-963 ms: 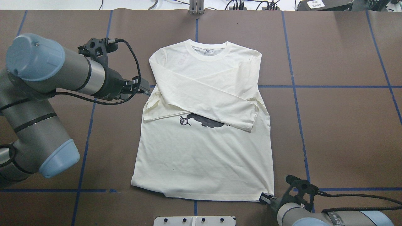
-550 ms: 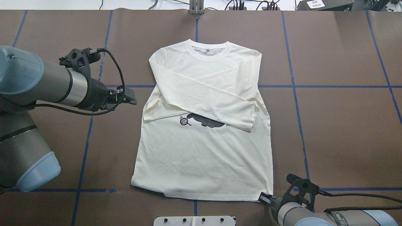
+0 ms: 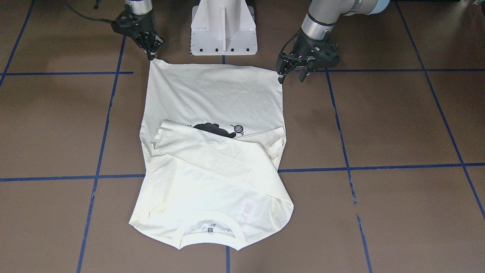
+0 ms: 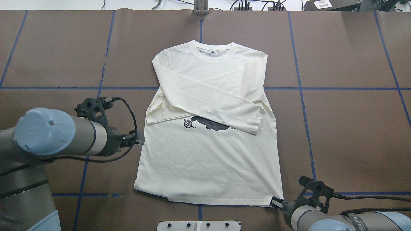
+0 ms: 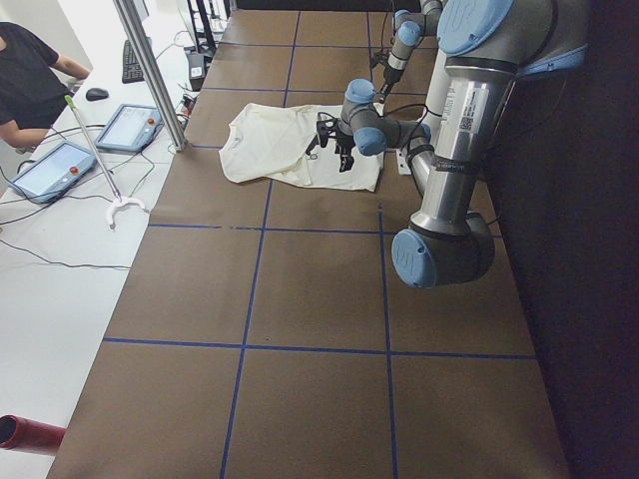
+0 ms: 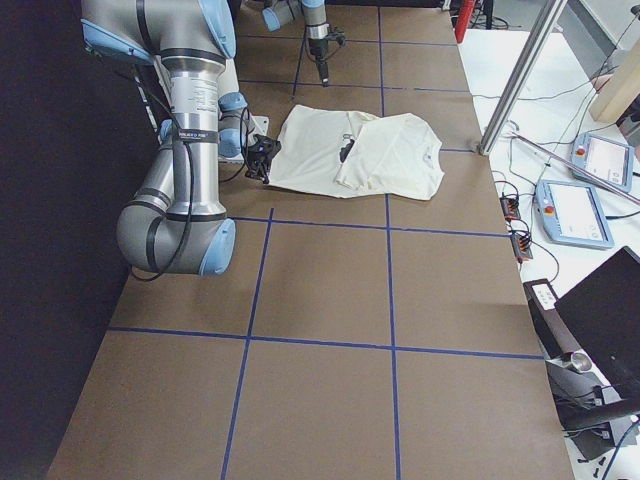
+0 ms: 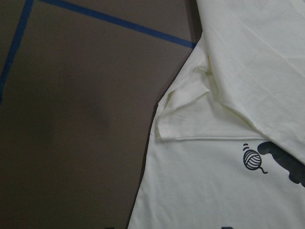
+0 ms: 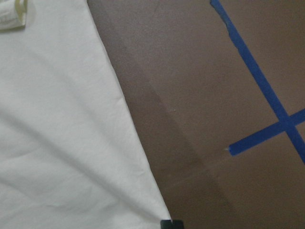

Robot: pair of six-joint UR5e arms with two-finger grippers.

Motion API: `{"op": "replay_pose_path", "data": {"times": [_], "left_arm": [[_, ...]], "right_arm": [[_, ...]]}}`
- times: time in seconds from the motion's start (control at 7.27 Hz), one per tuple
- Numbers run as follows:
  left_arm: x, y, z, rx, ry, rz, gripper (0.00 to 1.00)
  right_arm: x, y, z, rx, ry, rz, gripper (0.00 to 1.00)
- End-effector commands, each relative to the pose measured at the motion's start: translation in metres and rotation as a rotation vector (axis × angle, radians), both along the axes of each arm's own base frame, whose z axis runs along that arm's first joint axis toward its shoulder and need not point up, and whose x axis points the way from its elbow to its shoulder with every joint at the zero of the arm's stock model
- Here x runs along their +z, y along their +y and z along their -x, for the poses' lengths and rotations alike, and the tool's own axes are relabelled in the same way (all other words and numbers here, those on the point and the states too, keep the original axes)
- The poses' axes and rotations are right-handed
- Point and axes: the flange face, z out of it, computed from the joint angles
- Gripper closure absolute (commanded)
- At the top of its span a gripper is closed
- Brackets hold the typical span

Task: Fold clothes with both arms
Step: 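Grasp both hem corners with the left and right grippers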

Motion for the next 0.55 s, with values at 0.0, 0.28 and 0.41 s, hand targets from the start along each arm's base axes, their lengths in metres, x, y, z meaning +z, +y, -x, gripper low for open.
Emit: {"op": "replay_pose_path", "data": {"times": [0.0, 0.28, 0.41], "left_arm": [[0.025, 0.035, -0.04, 0.009, -0.067, 0.019, 0.22], [0.031, 0.059, -0.059, 0.051, -0.081, 0.034, 0.25], [0.038, 0.065, -0.064, 0.063, -0.094, 0.039, 0.27]], "right_arm": [[0.001, 0.001, 0.0, -0.005, 0.003, 0.002, 1.0], [0.001, 0.001, 0.0, -0.005, 0.001, 0.002, 1.0], [0.001, 0.001, 0.0, -0.005, 0.001, 0.002, 1.0]]}}
